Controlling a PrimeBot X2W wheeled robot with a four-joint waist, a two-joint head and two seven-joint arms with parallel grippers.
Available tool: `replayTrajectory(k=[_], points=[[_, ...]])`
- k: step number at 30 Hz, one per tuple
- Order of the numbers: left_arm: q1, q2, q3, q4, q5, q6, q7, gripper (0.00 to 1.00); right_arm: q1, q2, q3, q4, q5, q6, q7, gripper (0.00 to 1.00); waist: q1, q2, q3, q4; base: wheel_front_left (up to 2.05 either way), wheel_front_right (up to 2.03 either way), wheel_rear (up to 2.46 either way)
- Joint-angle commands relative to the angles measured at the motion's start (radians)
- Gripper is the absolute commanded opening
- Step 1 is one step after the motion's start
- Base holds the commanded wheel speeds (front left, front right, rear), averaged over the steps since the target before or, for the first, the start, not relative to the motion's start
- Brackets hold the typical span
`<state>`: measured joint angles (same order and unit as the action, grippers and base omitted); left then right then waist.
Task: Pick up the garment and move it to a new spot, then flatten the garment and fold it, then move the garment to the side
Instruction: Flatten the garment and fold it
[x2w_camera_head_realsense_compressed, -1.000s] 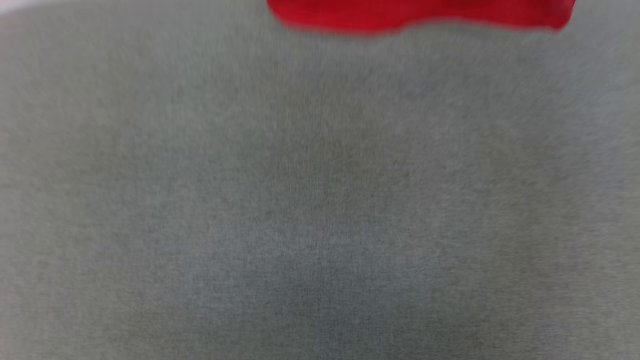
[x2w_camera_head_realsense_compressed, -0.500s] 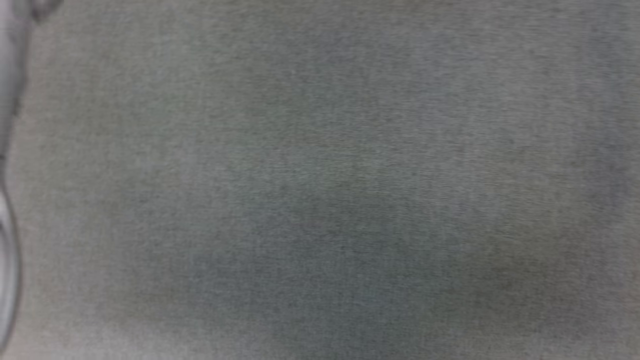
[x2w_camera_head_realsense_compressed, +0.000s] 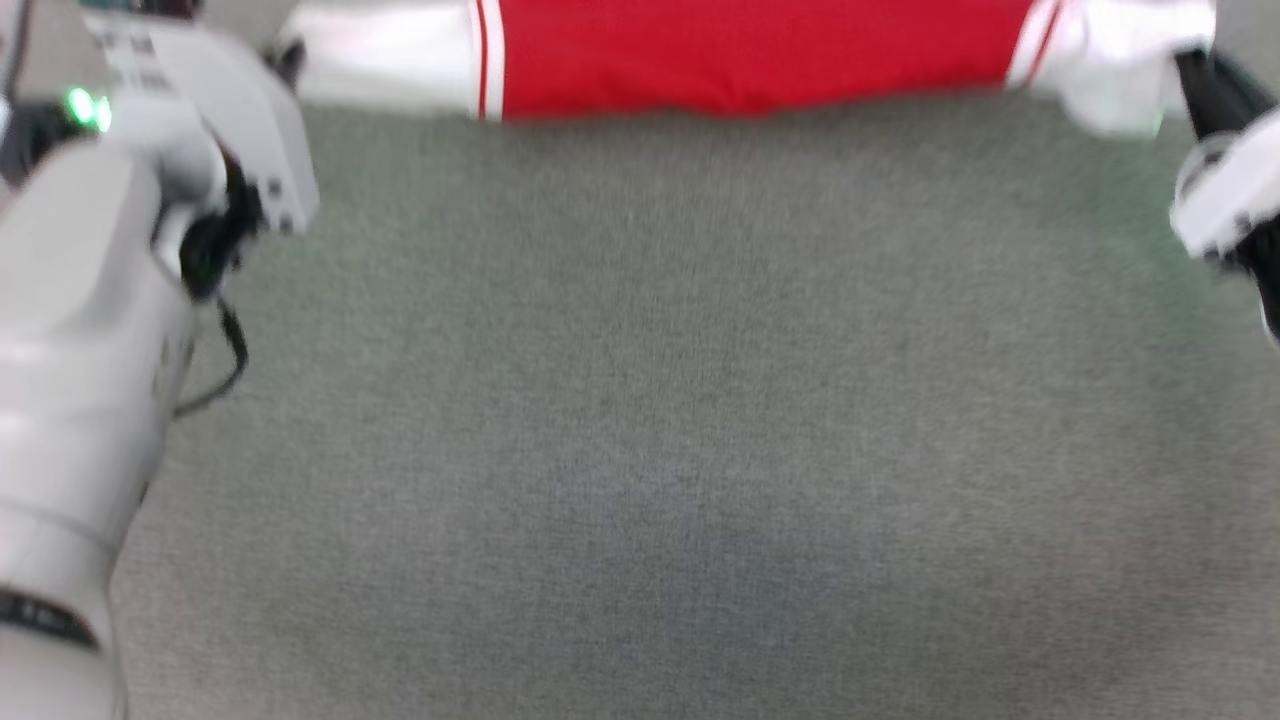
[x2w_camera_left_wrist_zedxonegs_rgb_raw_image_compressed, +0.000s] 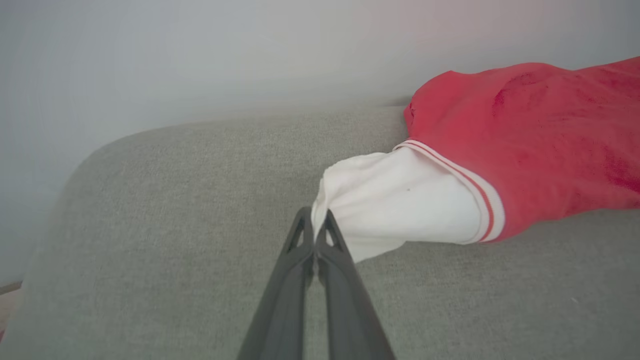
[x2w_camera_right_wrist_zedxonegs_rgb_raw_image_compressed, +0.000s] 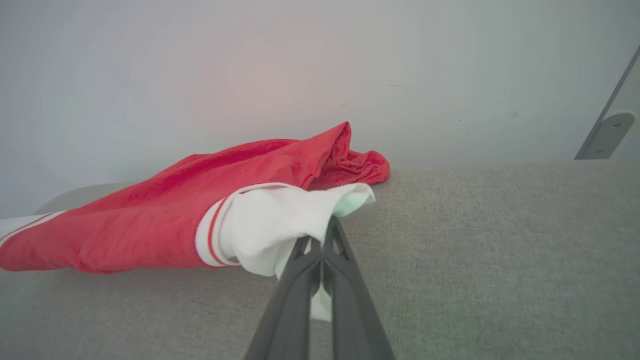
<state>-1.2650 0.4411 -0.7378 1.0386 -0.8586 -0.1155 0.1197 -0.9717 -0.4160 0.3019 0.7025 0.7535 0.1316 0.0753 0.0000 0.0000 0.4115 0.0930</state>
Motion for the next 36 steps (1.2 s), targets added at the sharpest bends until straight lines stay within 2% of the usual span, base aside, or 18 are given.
replayTrajectory(k=[1,6,10,14,21,26,32,36], points=[[0.023,0.019,0.002,-0.010,-0.004,-0.004,0.005,0.00,0.032,-0.005,0.001,-0.010,0.026,-0.002,0.009,0.00,0.0000,0.0000,-0.106,-0.017,0.00,0.00,0.00],[0.182,0.079,0.013,-0.135,-0.069,-0.005,0.087,0.00,0.181,-0.055,0.025,-0.117,0.123,-0.002,0.119,0.00,0.0000,0.0000,-0.173,-0.025,0.00,0.00,0.00],[0.314,0.146,0.023,-0.314,-0.116,0.053,0.163,0.00,0.298,-0.095,0.028,-0.216,0.185,-0.002,0.204,0.00,0.0000,0.0000,-0.214,-0.027,0.00,0.00,0.00],[0.464,0.247,0.044,-0.566,-0.182,0.152,0.266,0.00,0.409,-0.132,0.007,-0.312,0.243,-0.002,0.310,0.00,0.0000,0.0000,-0.237,-0.033,0.00,0.00,0.00],[0.753,0.462,0.092,-1.056,-0.280,0.424,0.389,0.00,0.614,-0.198,-0.037,-0.506,0.294,-0.002,0.480,0.00,0.0000,0.0000,-0.248,-0.043,0.00,0.00,0.00],[0.921,0.566,0.112,-1.304,-0.330,0.577,0.415,0.00,0.753,-0.237,-0.090,-0.636,0.288,-0.002,0.568,0.00,0.0000,0.0000,-0.239,-0.046,0.00,0.00,0.00],[1.043,0.629,0.107,-1.487,-0.371,0.706,0.446,0.00,0.915,-0.291,-0.128,-0.778,0.305,-0.002,0.738,0.00,0.0000,0.0000,-0.221,-0.049,0.00,0.00,0.00],[1.086,0.627,0.098,-1.541,-0.379,0.742,0.437,0.00,0.980,-0.276,-0.193,-0.820,0.263,-0.002,0.760,0.00,0.0000,0.0000,-0.207,-0.052,0.00,0.00,0.00]])
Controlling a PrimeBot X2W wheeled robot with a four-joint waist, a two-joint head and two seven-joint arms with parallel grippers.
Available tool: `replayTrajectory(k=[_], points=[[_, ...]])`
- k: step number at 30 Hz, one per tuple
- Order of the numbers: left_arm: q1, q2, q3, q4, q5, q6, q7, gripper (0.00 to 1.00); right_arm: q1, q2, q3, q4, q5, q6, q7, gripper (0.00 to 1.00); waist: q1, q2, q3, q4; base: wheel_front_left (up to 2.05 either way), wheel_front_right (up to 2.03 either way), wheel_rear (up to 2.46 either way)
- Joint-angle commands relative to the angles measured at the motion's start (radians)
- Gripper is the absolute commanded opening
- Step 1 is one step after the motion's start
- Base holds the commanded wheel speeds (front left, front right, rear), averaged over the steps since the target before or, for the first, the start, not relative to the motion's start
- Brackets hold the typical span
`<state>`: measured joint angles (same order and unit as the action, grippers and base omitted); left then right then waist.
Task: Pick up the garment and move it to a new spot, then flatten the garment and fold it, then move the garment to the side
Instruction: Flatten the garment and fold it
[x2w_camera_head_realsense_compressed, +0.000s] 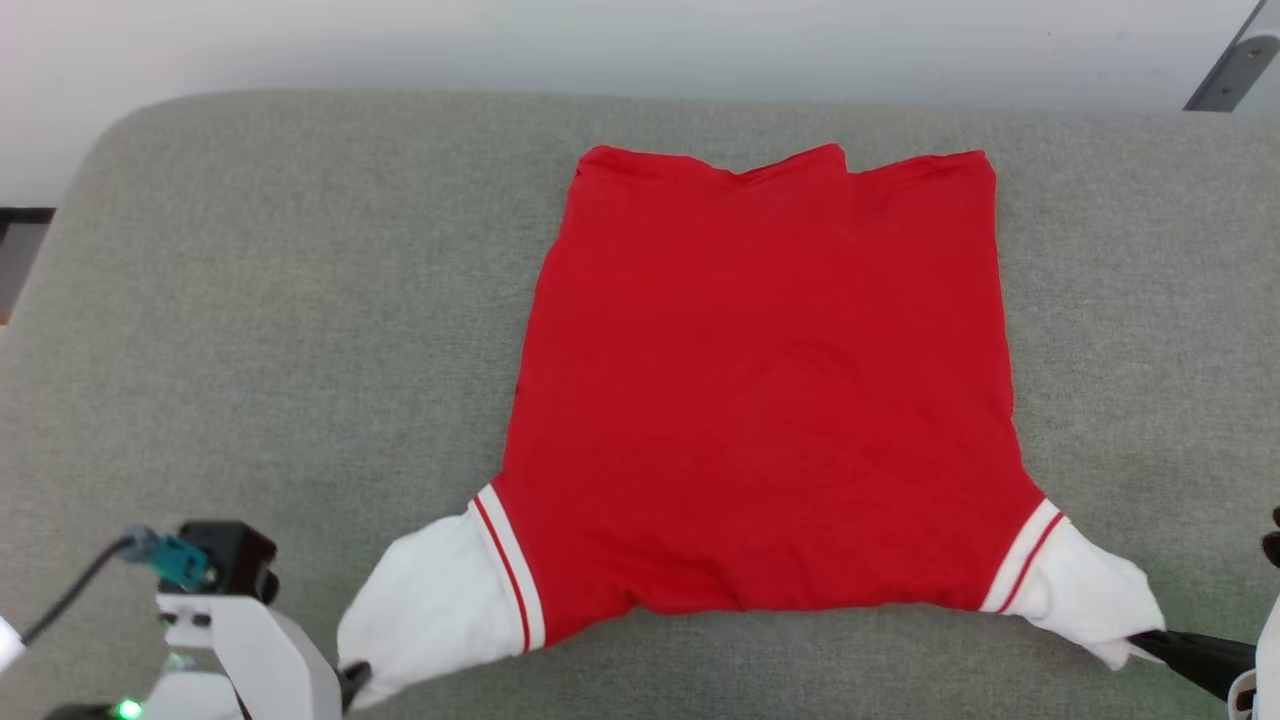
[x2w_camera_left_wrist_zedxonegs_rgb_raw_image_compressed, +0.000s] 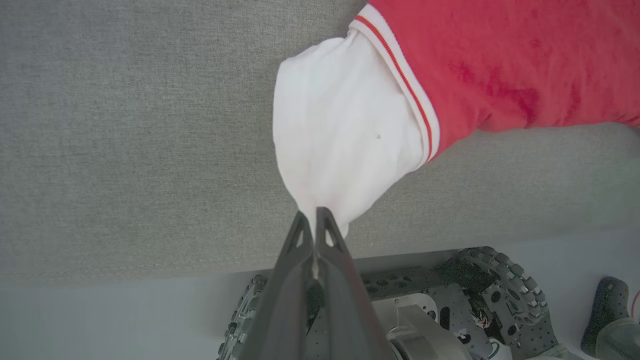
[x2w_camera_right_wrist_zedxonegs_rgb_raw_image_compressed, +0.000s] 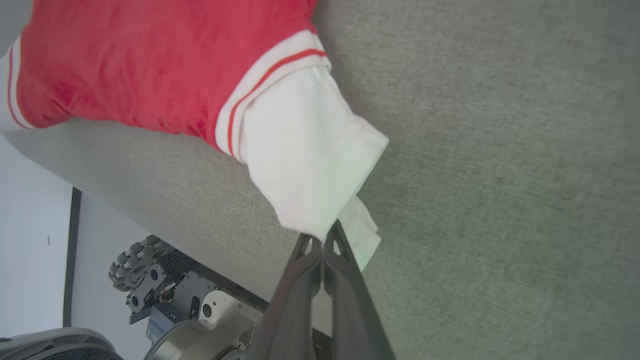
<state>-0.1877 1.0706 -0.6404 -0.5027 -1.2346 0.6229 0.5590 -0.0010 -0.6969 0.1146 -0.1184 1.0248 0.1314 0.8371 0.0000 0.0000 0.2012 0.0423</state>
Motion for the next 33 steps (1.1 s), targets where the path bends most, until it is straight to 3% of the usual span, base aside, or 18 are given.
replayTrajectory(k=[1,5,13,14,16,17,18,27,33], points=[[0.017,-0.009,-0.005,0.000,-0.001,0.000,-0.007,0.00,0.017,0.013,-0.016,0.002,-0.038,-0.002,-0.005,0.00,0.0000,0.0000,0.006,-0.003,0.00,0.00,0.00],[0.024,-0.043,-0.019,0.033,0.012,-0.027,-0.035,0.00,0.010,0.067,-0.029,0.015,-0.140,-0.002,-0.025,0.00,0.0000,0.0000,0.018,-0.007,0.00,0.00,0.00],[-0.014,-0.123,-0.048,0.141,0.035,-0.098,-0.075,0.00,-0.065,0.161,0.052,0.137,-0.324,-0.002,-0.112,0.00,0.0000,0.0000,0.032,-0.010,0.00,0.00,0.00],[-0.016,-0.130,-0.050,0.149,0.035,-0.106,-0.076,0.00,-0.073,0.167,0.055,0.159,-0.334,-0.002,-0.121,0.22,0.0000,0.0000,0.032,-0.010,0.00,0.00,0.00],[-0.021,-0.140,-0.053,0.167,0.041,-0.116,-0.084,0.00,-0.079,0.173,0.073,0.185,-0.335,-0.002,-0.127,0.45,0.0000,0.0000,0.031,-0.010,0.00,0.00,0.00],[-0.021,-0.146,-0.051,0.172,0.038,-0.121,-0.088,0.00,-0.084,0.176,0.073,0.192,-0.333,-0.002,-0.127,0.93,0.0000,0.0000,0.030,-0.010,0.00,0.00,0.00],[-0.020,-0.150,-0.050,0.177,0.038,-0.124,-0.093,0.00,-0.088,0.179,0.070,0.195,-0.324,-0.002,-0.125,1.00,0.0000,0.0000,0.028,-0.011,0.00,0.00,0.00],[-0.019,-0.162,-0.044,0.184,0.057,-0.136,-0.132,0.00,-0.099,0.128,-0.020,0.029,-0.248,-0.002,-0.093,1.00,0.0000,0.0000,0.034,-0.014,0.00,0.00,0.00],[-0.050,-0.181,-0.048,0.179,0.083,-0.148,-0.148,0.00,-0.200,0.167,-0.130,-0.065,-0.305,-0.002,-0.168,1.00,0.0000,0.0000,0.084,0.004,0.00,0.00,0.00]])
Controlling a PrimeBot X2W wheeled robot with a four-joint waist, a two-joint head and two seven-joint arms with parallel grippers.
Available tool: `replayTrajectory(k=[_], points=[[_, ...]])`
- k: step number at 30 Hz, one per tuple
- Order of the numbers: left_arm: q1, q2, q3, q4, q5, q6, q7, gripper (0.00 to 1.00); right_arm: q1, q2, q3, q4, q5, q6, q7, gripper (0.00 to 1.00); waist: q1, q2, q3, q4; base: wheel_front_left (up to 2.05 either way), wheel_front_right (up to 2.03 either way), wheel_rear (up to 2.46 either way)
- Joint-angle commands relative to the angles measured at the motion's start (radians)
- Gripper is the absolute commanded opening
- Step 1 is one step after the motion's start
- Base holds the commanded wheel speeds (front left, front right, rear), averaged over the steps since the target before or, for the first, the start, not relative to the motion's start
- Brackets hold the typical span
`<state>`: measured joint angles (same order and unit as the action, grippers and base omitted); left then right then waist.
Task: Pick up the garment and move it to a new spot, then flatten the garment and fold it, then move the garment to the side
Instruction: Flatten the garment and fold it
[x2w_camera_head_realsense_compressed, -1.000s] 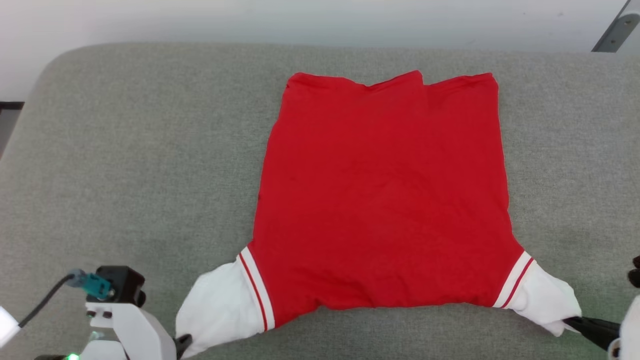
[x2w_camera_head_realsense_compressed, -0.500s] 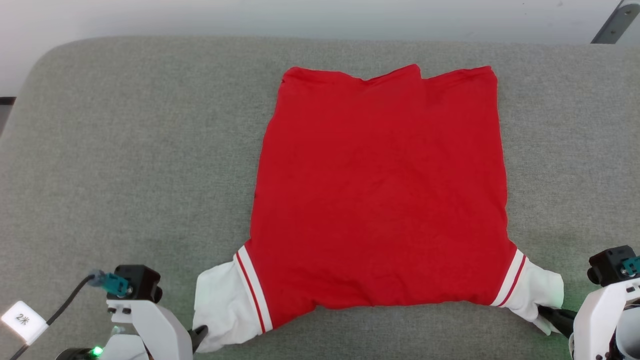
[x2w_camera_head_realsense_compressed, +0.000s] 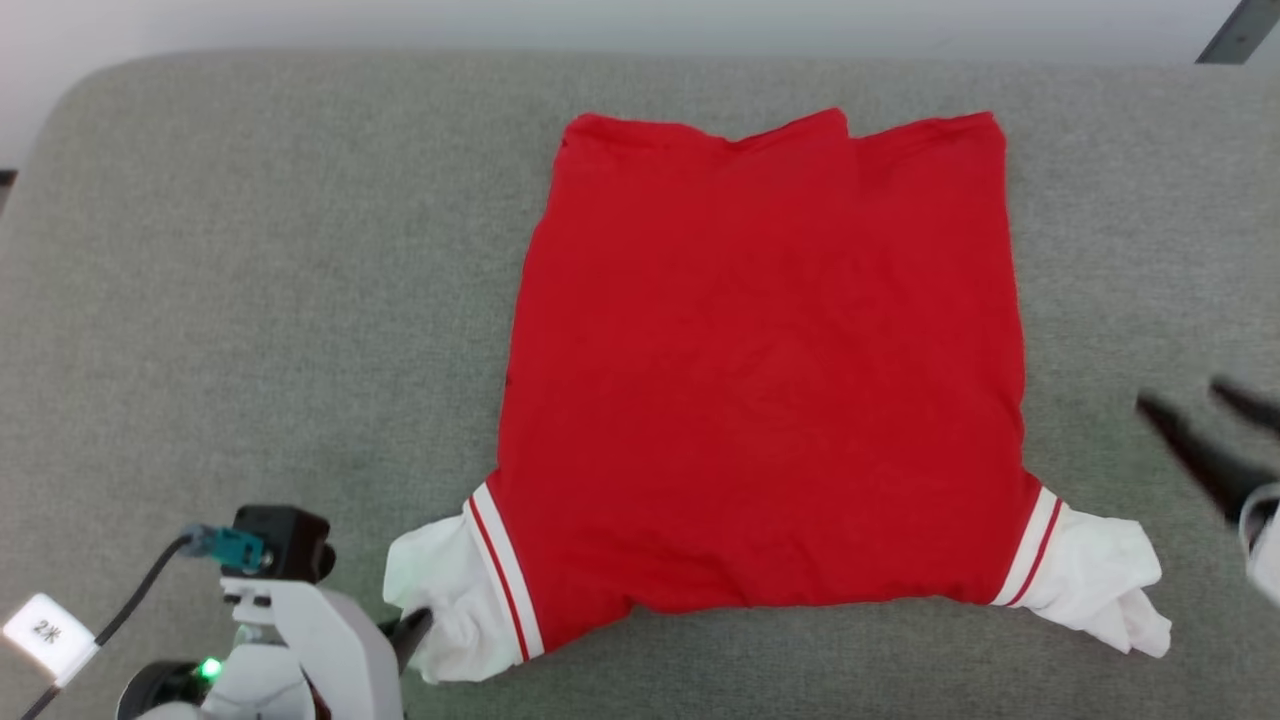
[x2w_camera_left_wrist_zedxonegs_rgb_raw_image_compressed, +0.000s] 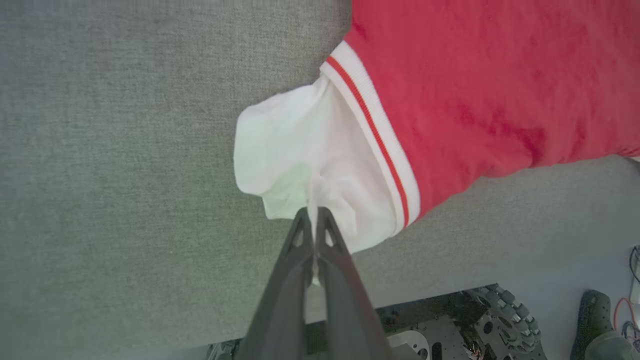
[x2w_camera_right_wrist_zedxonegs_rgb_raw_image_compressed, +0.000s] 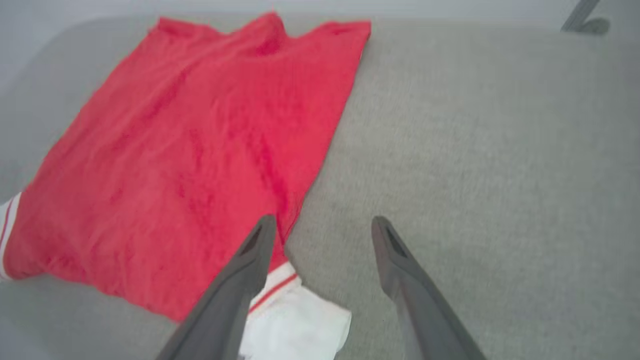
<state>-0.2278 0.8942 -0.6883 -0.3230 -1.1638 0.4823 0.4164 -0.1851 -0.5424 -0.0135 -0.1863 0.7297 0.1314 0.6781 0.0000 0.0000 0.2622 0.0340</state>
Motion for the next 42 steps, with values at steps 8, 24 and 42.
replayTrajectory(k=[8,24,42], points=[[-0.090,-0.059,-0.020,0.016,0.051,-0.038,-0.012,0.00,-0.325,0.048,0.071,0.233,-0.159,-0.002,-0.239,1.00,0.0000,0.0000,0.108,0.060,0.00,0.00,0.00],[-0.245,-0.188,-0.081,0.091,0.106,-0.128,0.001,0.00,-0.888,0.077,0.163,0.947,-0.262,-0.002,-0.227,1.00,0.0000,0.0000,0.236,0.207,0.00,0.00,0.00],[-0.283,-0.247,-0.097,0.192,0.100,-0.184,-0.017,0.00,-1.081,0.101,0.202,1.358,-0.389,-0.002,0.051,0.00,0.0000,0.0000,0.254,0.256,0.00,0.00,0.00]])
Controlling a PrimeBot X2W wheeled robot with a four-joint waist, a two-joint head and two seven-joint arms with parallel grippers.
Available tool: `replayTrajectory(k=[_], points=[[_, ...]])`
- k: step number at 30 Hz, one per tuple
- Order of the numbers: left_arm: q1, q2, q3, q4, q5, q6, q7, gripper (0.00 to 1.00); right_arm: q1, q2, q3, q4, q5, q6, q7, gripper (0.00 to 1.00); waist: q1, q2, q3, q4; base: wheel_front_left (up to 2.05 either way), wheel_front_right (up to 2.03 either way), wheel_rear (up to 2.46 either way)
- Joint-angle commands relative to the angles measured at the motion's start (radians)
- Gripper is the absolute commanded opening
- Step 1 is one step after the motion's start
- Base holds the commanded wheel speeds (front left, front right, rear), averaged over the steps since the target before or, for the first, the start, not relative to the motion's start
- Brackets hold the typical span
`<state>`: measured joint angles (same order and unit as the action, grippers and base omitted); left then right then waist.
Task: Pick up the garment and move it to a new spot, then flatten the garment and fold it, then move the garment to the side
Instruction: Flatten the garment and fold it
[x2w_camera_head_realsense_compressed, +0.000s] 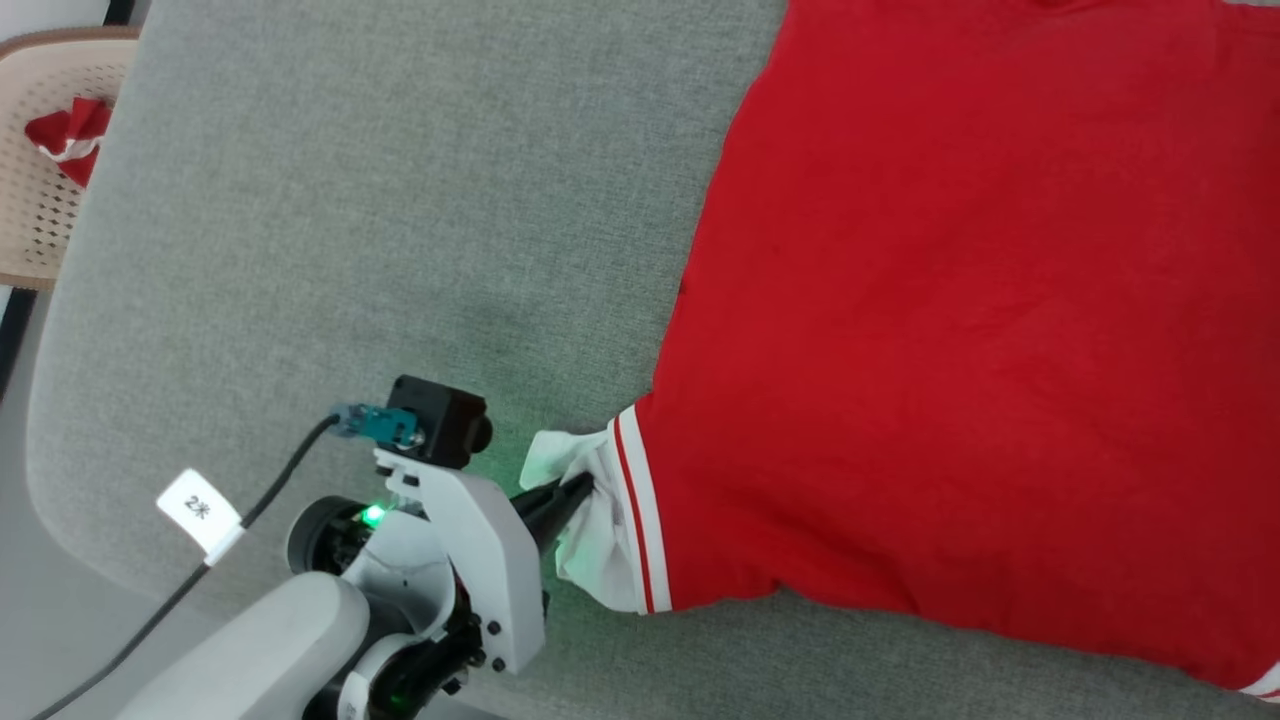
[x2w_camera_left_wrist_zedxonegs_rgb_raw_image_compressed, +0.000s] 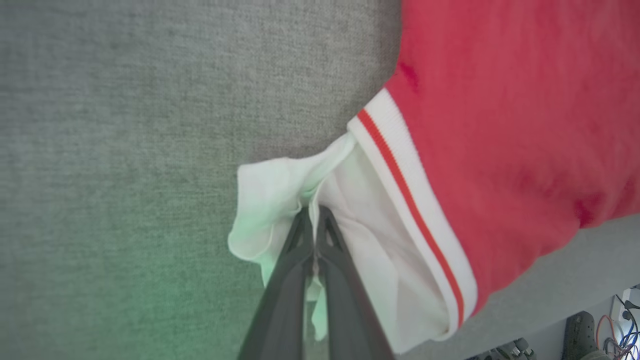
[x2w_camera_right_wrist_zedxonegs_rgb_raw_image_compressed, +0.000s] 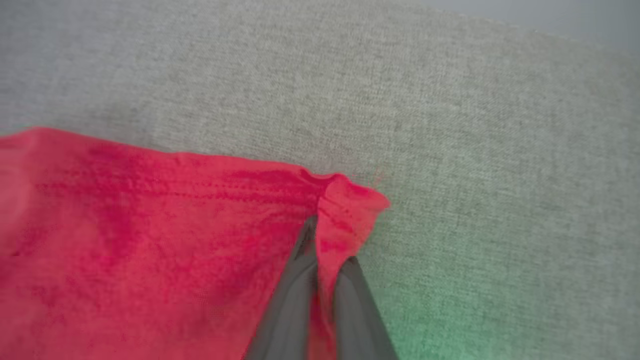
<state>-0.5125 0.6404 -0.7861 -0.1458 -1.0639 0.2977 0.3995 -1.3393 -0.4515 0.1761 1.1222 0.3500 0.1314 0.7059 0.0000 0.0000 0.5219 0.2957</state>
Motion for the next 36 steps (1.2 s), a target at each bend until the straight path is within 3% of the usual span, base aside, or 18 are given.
replayTrajectory(k=[1,10,16,21,28,36], points=[[0.004,0.010,0.003,0.019,0.001,0.002,-0.002,0.00,0.068,0.006,0.011,0.047,-0.009,-0.002,0.017,0.00,0.0000,0.0000,-0.010,-0.011,0.00,0.00,0.00],[0.034,0.063,0.034,0.017,0.006,0.016,-0.028,0.00,0.110,-0.007,0.100,-0.088,0.075,-0.002,0.032,0.00,0.0000,0.0000,-0.074,-0.094,0.00,0.00,0.00],[0.062,0.108,0.053,0.008,0.002,0.030,-0.038,0.00,0.254,-0.056,0.166,-0.302,0.219,-0.002,0.057,0.00,0.0000,0.0000,-0.130,-0.161,0.00,0.00,0.00],[0.077,0.134,0.059,0.002,0.003,0.036,-0.038,0.00,0.440,-0.122,0.164,-0.519,0.331,-0.002,0.088,0.00,0.0000,0.0000,-0.168,-0.200,0.00,0.00,0.00],[0.079,0.160,0.064,0.002,0.010,0.030,-0.040,0.00,0.751,-0.156,0.047,-0.790,0.411,-0.002,0.143,0.00,0.0000,0.0000,-0.194,-0.238,0.00,0.00,0.00],[0.064,0.161,0.065,0.016,0.013,0.017,-0.047,0.00,1.070,-0.069,-0.156,-1.001,0.377,-0.002,0.199,0.00,0.0000,0.0000,-0.196,-0.254,0.00,0.00,0.00]])
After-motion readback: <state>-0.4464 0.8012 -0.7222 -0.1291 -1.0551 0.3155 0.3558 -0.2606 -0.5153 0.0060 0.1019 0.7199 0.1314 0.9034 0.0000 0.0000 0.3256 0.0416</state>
